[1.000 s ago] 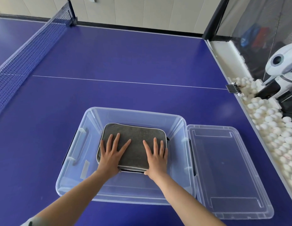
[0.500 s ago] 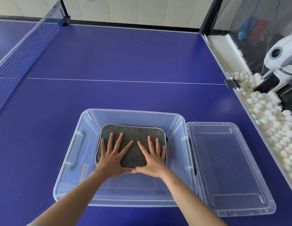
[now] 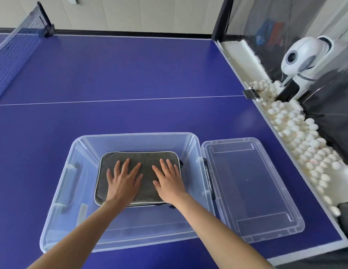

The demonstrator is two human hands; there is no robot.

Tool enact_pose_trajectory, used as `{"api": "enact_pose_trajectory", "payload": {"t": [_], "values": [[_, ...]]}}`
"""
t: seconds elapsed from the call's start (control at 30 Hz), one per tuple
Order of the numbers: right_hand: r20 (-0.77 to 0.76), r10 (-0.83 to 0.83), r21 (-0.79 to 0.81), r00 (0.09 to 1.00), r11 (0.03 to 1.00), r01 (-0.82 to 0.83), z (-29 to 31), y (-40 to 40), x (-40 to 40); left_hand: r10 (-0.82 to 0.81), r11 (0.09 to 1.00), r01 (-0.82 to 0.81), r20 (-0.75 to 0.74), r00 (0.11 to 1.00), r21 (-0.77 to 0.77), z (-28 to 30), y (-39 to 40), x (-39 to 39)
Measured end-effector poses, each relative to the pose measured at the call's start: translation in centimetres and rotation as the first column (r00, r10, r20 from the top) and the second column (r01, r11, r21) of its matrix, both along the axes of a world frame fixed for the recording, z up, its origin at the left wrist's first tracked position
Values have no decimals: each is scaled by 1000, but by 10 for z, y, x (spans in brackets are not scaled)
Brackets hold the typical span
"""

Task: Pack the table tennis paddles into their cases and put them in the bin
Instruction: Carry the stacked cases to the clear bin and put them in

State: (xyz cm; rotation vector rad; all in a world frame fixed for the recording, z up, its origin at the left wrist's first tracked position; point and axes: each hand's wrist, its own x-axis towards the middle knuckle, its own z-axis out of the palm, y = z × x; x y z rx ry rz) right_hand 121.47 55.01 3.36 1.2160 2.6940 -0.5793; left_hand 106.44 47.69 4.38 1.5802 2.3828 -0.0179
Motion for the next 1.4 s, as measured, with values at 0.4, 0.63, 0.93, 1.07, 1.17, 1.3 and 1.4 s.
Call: {"api": "enact_pose_trajectory", "payload": {"t": [0.4,0.63,0.93,1.07,1.17,1.3,1.4], "values": [[-295,-213,292,931,908,301,100,74,139,-334,844,310,-24,942,438,100,98,132],[-177,-198,330,964,911,248,74,123,264,-325,893,336,-90,942,298,54,138,267],[54,-311,101,949,947,305,-16,135,372,-132,991,133,36,991,-25,-44,113,333],[97,-437,24,894,899,437,-51,126,391,-24,998,27,54,998,-63,-66,87,329],[-8,-529,-30,849,849,528,-63,121,388,24,1000,-21,154,988,-22,-69,84,329],[-131,-560,3,818,825,565,-71,123,383,129,989,-143,258,957,36,-73,90,334],[-238,-648,-70,723,755,652,-73,126,378,273,944,-321,368,889,76,-73,99,341]]}}
